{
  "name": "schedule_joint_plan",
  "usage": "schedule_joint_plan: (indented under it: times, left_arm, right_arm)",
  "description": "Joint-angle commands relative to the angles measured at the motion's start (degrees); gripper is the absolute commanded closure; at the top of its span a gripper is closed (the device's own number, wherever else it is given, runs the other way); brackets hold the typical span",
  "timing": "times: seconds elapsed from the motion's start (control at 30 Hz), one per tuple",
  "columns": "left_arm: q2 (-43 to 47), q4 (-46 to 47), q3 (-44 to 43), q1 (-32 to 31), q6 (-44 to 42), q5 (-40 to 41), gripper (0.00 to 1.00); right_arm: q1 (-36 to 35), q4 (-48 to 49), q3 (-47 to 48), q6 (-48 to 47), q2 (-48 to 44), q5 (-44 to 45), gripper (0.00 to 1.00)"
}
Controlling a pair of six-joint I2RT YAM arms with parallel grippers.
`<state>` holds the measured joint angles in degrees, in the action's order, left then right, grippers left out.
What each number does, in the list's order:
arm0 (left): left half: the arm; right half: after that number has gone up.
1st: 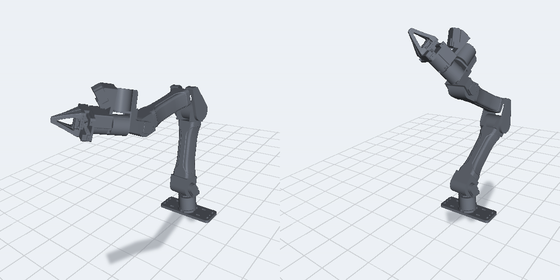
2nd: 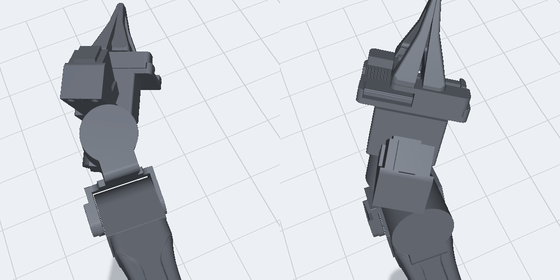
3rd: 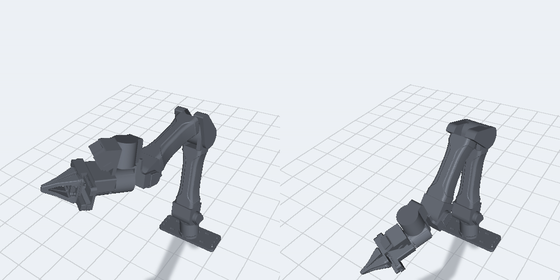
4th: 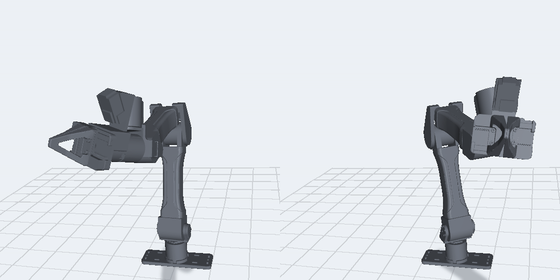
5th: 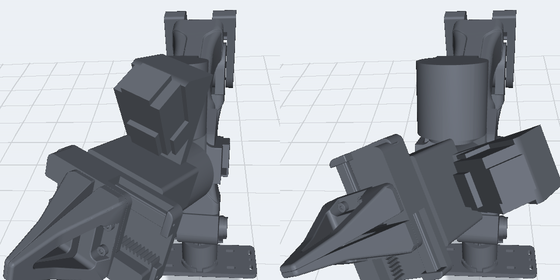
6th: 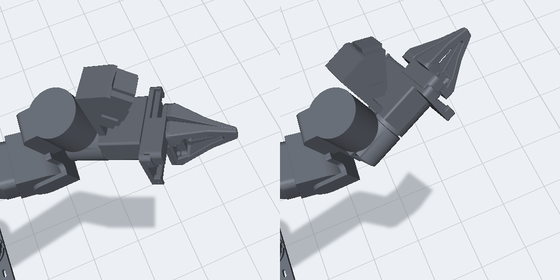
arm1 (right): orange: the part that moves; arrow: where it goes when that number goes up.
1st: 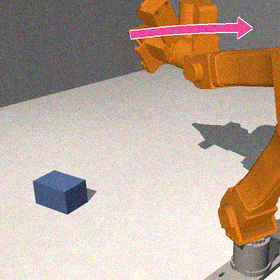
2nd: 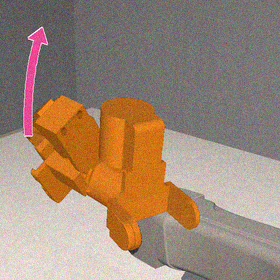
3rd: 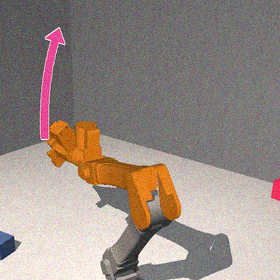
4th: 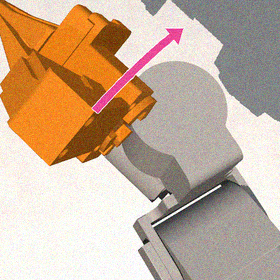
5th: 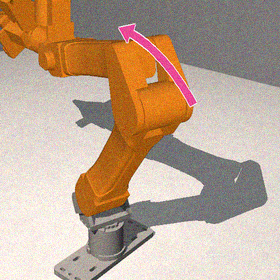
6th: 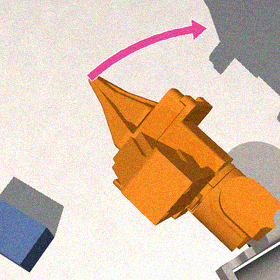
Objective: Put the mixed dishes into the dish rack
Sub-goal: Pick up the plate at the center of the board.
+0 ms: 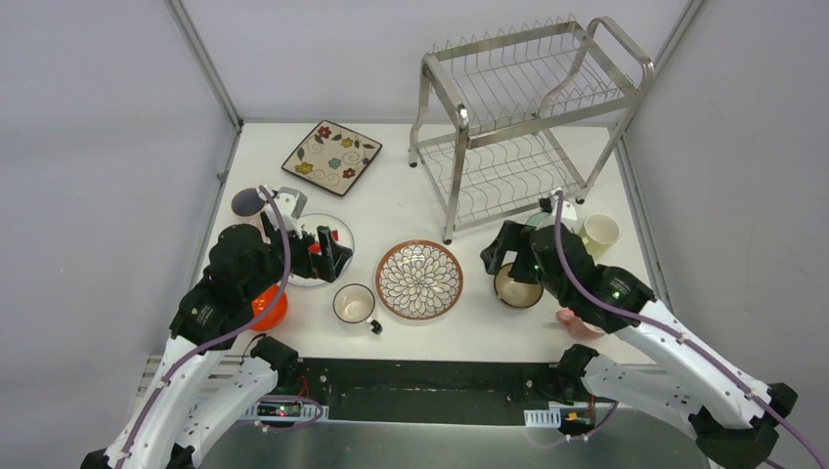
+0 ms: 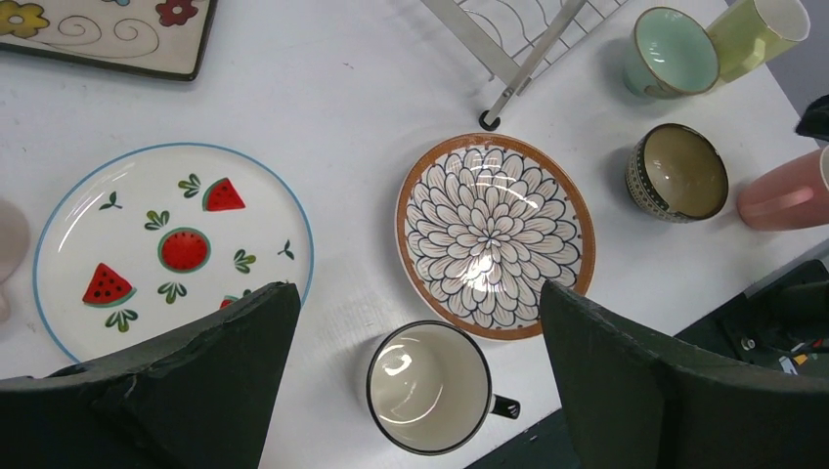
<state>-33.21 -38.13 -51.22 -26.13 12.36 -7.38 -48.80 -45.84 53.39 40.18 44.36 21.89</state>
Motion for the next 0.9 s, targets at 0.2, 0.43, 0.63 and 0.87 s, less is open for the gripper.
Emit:
schedule_joint_plan:
  times: [0.2,0.43,0.63,0.87]
  left_arm:
    - [2.19,0.73,0.95,0.47,-0.20,3.75,0.01]
    - [2.30,0.70,1.42,0.47,-0.25,3.75,0.01]
    - [2.18,0.74,1.27,0.47,-0.79,5.13,0.01]
    - [1.65,0.75,1.21,0.47,-0.67,4.22,0.01]
  right_arm:
    - [-0.26,15.56,-4.14,-2.70,8.00,-5.17,0.10]
    - [-0.28,22.24,-5.92,-4.91,12.66,-6.72,0.20]
    - [-0.25,28.54,-8.10,-4.96,16.19,-7.17,0.25]
    - [-0.29,34.54,-11.97,-4.64,18.75,-7.70,0.46]
